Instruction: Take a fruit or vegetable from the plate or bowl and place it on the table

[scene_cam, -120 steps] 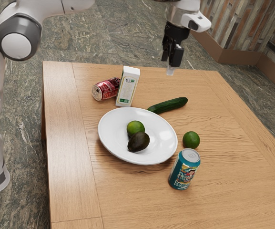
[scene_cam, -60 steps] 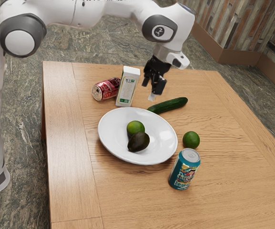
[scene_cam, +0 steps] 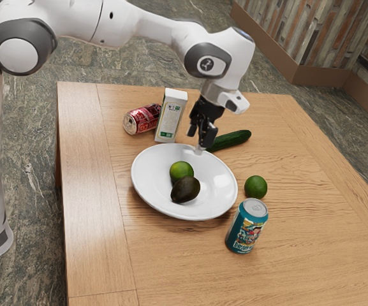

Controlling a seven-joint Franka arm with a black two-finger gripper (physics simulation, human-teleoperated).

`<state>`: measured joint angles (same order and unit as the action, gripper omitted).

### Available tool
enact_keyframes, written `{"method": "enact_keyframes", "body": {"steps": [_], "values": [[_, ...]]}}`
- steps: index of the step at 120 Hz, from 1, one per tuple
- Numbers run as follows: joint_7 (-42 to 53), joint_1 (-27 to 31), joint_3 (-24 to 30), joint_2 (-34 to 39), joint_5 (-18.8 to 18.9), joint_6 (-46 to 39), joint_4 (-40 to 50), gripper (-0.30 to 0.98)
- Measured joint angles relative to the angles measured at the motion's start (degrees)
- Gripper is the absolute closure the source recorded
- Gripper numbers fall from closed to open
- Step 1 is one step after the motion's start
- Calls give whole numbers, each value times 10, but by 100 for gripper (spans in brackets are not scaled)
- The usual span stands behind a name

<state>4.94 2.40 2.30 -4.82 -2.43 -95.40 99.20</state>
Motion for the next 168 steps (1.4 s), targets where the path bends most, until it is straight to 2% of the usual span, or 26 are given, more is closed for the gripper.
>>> {"method": "enact_keyframes", "body": {"steps": [22, 55, 108, 134, 158, 162, 168], "values": [[3, -5, 1, -2, -1, -8, 1, 0], [5, 7, 4, 32, -18, -34, 70, 0], [1, -12, 17, 19, -36, -71, 96, 0], [-3, 9, 17, 14, -44, -76, 104, 0], [-5, 5, 17, 14, -51, -78, 118, 0], [-6, 4, 16, 14, -54, -78, 120, 1], [-6, 2, 17, 14, -57, -78, 122, 9]]}}
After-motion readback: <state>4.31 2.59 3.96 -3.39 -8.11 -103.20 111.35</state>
